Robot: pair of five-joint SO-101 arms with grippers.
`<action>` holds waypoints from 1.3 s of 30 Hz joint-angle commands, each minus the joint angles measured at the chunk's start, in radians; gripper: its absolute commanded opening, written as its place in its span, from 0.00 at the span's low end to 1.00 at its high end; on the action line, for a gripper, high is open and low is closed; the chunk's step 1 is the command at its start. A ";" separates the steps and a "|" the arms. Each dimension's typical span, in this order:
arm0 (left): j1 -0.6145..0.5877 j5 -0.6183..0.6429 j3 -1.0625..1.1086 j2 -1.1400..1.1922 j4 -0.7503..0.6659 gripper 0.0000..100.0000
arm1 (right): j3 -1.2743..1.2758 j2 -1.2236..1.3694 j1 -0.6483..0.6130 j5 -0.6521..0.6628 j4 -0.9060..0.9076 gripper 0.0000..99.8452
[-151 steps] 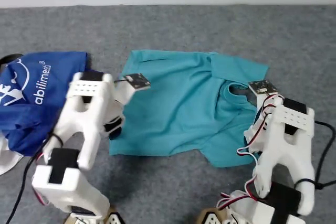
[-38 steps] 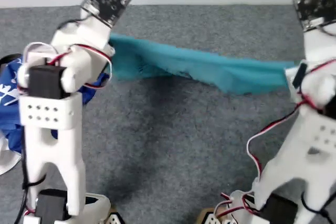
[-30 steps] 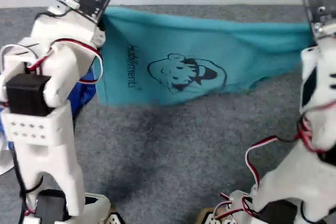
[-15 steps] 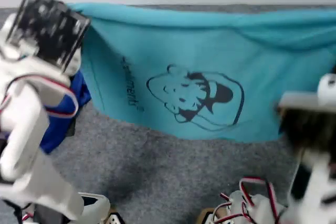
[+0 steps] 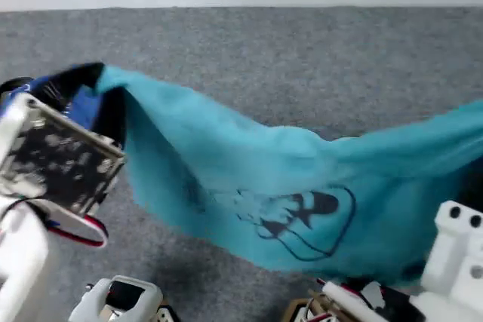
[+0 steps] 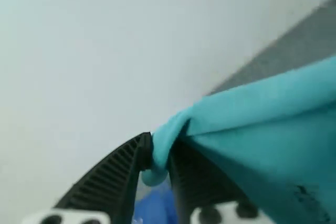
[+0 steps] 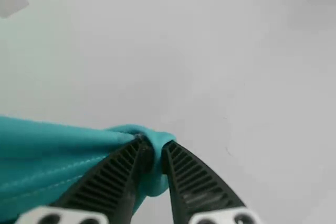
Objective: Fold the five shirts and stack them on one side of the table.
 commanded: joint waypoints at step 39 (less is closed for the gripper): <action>-0.083 -0.184 -0.390 1.278 -0.660 0.01 | 1.025 0.740 -0.016 -0.041 -1.218 0.01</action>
